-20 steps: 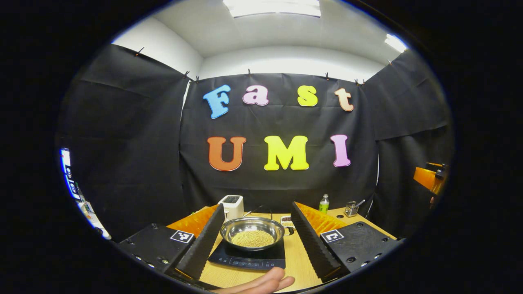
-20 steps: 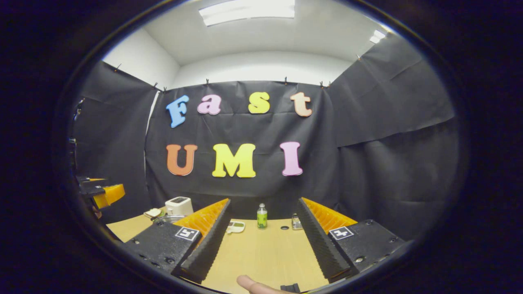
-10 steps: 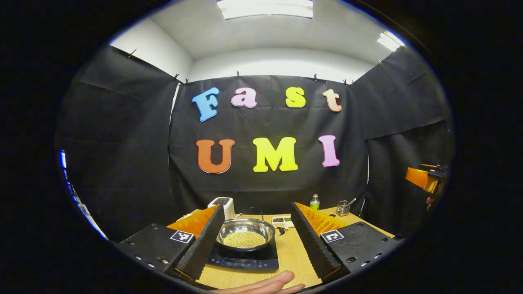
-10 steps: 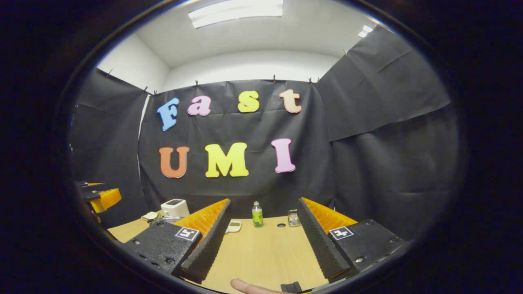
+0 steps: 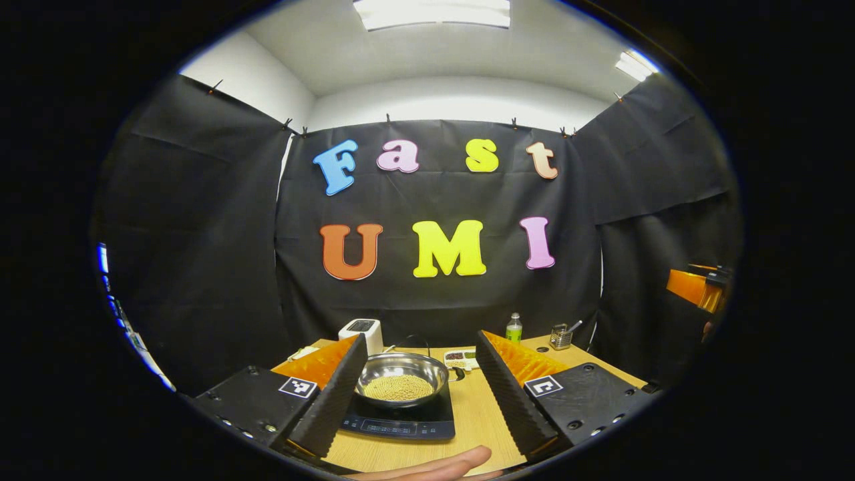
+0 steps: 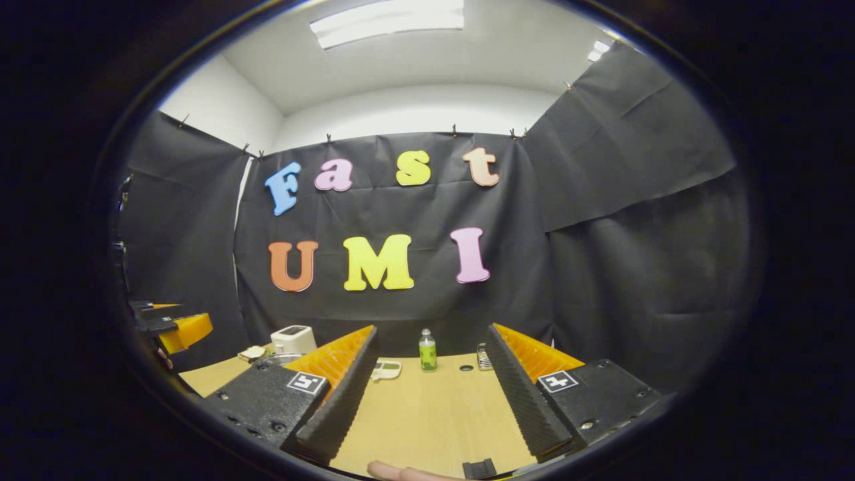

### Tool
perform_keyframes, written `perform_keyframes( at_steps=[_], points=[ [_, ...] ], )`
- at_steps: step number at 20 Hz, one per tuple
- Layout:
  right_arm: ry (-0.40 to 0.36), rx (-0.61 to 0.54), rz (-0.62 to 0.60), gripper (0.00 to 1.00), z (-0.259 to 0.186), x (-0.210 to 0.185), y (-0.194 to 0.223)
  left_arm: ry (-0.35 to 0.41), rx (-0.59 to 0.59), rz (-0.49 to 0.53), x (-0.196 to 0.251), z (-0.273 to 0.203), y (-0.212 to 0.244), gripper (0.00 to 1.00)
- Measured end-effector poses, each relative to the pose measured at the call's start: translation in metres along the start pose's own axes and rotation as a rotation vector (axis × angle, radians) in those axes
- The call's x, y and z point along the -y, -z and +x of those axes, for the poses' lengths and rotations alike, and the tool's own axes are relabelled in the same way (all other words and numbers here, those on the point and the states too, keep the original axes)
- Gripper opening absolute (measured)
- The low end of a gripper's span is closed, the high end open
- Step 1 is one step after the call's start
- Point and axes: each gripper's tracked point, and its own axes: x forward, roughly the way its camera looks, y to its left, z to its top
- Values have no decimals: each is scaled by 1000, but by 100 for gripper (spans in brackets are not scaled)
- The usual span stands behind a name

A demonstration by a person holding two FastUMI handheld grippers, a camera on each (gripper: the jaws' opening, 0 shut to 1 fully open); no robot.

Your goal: First push the handle of the pot to place it horizontally, then grasp the pot with both hands and set it on the induction cooktop.

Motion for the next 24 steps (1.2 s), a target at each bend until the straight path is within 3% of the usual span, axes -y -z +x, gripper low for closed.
perform_keyframes(
  at_steps=[3,4,10,24],
  points=[
    [3,-12,-1,100,-1,2,7,-11,15,5,-3,0,-3,97],
    [4,-19,-2,96,0,2,9,-14,28,3,-3,2,-5,97],
    [-8,-21,5,96,3,-1,15,18,36,4,5,7,5,97],
    [-45,8,10,96,33,-20,32,-53,13,-7,-24,31,31,96]
  ],
)
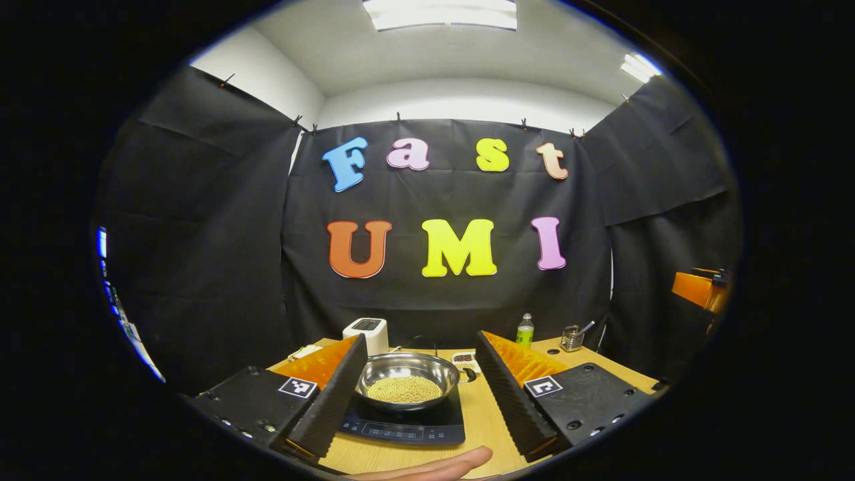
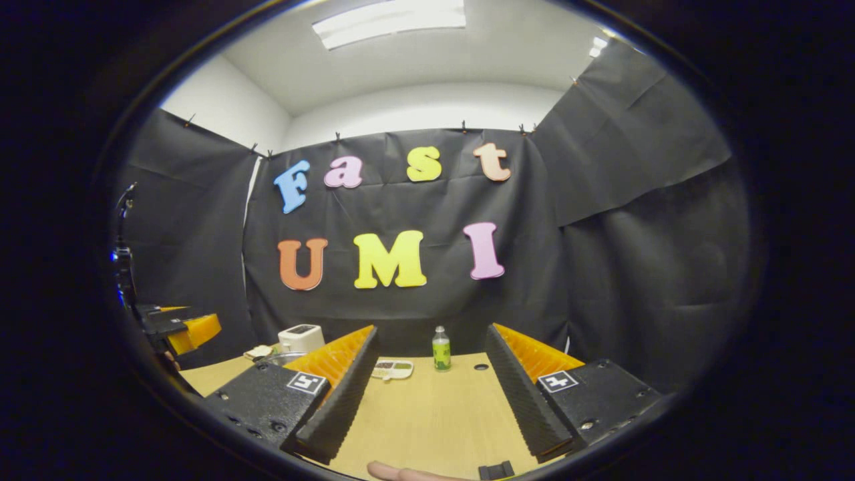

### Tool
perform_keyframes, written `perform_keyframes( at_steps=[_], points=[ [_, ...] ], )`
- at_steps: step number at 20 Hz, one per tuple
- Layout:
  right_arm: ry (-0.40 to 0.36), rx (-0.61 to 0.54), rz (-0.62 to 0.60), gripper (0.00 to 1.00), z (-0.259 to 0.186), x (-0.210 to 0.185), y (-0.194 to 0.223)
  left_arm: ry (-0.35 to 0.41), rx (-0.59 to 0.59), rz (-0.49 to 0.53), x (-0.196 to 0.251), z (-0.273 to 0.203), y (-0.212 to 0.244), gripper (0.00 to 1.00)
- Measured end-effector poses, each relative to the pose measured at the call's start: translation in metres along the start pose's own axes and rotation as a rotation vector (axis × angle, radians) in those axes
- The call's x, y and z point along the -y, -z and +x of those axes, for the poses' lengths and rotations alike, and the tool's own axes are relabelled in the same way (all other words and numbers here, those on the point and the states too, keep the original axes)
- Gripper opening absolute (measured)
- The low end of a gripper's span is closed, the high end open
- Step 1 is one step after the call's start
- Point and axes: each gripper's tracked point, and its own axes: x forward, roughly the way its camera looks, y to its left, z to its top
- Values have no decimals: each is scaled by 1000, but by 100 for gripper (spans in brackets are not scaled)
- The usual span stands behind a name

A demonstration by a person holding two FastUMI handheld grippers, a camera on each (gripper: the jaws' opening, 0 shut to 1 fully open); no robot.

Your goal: First push the handle of the pot to place it horizontally, then grasp the pot with both hands and set it on the induction cooktop.

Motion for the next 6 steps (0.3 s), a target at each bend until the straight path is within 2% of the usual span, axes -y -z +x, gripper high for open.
perform_keyframes(
  at_steps=[6],
  points=[
    [40,15,-39,96,33,7,10,-6,-14,-2,-4,25,7,97]
  ],
)
